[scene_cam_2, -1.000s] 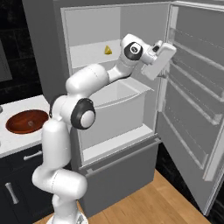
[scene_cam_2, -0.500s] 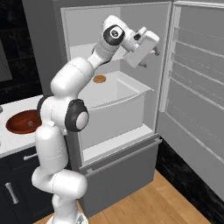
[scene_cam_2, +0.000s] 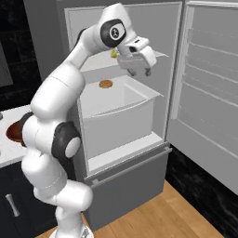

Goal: Grab a lemon wedge from the fridge and one ice cube from the ice bowl, and put them in the glass of lemonade.

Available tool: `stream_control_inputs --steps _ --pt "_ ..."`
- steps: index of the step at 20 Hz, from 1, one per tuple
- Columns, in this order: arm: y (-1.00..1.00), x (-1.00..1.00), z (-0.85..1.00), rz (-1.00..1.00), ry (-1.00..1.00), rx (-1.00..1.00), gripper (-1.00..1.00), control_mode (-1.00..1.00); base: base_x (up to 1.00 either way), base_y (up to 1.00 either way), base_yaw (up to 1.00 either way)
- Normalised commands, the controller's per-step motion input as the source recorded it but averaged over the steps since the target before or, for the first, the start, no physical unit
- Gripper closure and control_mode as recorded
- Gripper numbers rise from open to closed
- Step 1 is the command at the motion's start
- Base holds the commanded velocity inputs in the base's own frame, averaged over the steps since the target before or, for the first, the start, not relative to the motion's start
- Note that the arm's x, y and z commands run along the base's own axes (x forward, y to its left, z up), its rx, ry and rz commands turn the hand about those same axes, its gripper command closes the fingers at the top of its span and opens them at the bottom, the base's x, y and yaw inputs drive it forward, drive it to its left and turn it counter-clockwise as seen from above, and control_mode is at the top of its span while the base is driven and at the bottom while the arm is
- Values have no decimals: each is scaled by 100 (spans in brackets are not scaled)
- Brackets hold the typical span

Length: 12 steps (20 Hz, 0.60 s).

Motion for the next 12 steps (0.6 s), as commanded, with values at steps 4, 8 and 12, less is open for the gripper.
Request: stream_control_inputs --steps 4,8,12 --pt "86 -100 -48 -12 -30 24 -100 -100 0 0 0" --pt "83 -95 -93 -6 -39 13 -100 -100 0 0 0" --pt "54 -88 -72 0 -46 6 -100 -100 0 0 0"
